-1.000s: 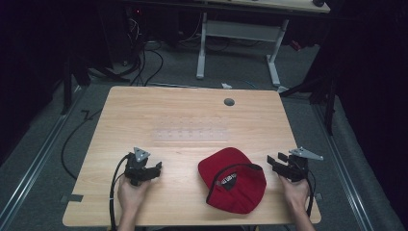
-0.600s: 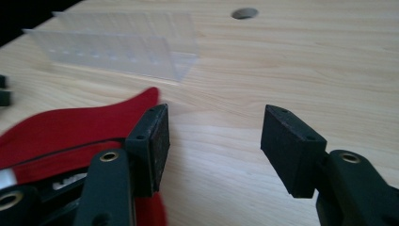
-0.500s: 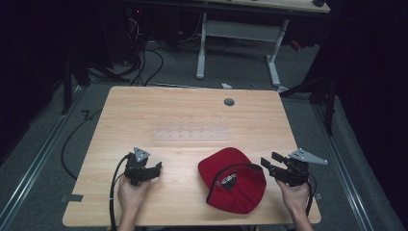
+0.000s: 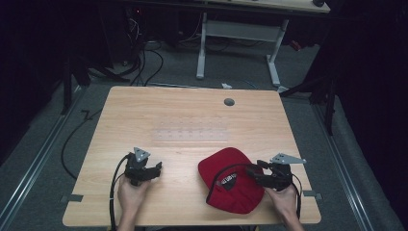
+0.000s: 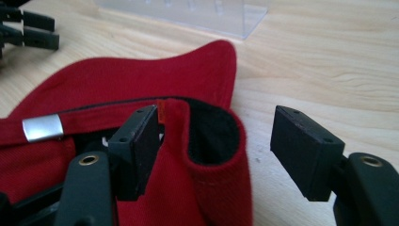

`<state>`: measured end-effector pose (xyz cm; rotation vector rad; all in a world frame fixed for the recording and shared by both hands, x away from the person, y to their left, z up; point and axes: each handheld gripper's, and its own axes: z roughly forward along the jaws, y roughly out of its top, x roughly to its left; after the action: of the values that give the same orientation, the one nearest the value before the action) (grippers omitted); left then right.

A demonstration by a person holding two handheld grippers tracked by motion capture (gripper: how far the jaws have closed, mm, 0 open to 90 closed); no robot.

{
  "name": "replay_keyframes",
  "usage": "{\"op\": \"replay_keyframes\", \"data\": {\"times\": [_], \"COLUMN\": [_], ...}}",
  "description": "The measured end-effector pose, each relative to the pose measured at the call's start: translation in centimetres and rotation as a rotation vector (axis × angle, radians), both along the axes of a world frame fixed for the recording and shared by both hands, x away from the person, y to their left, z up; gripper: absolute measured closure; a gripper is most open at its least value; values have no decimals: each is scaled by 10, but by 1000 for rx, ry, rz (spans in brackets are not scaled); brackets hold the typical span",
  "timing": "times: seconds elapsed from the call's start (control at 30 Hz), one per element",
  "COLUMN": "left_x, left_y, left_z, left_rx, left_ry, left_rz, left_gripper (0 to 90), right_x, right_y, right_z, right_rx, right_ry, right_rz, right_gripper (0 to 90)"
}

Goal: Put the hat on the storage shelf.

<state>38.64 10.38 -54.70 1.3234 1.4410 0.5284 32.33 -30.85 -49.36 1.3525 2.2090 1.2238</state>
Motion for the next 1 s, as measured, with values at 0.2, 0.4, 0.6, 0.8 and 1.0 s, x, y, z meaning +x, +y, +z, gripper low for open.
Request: {"op": "replay_keyframes", "data": {"times": [0.2, 0.4, 0.6, 0.8, 1.0], "left_x": [0, 0, 0, 0, 1], "left_y": [0, 0, 0, 0, -1], "left_z": [0, 0, 0, 0, 0], "left_rx": [0, 0, 2, 2, -1], "left_ry": [2, 1, -1, 0, 2], "left_rz": [-2, -2, -1, -2, 7], "left_gripper": [272, 273, 272, 272, 273], "right_x": [7, 11, 12, 12, 12], "right_y": [7, 11, 9, 6, 5], "right_z": [-10, -17, -21, -21, -19], "right_rx": [-13, -24, -9, 36, 75], "right_ry": [21, 35, 36, 34, 51], "right_rz": [27, 68, 85, 106, 110], "right_gripper": [414, 550, 701, 782, 811]}}
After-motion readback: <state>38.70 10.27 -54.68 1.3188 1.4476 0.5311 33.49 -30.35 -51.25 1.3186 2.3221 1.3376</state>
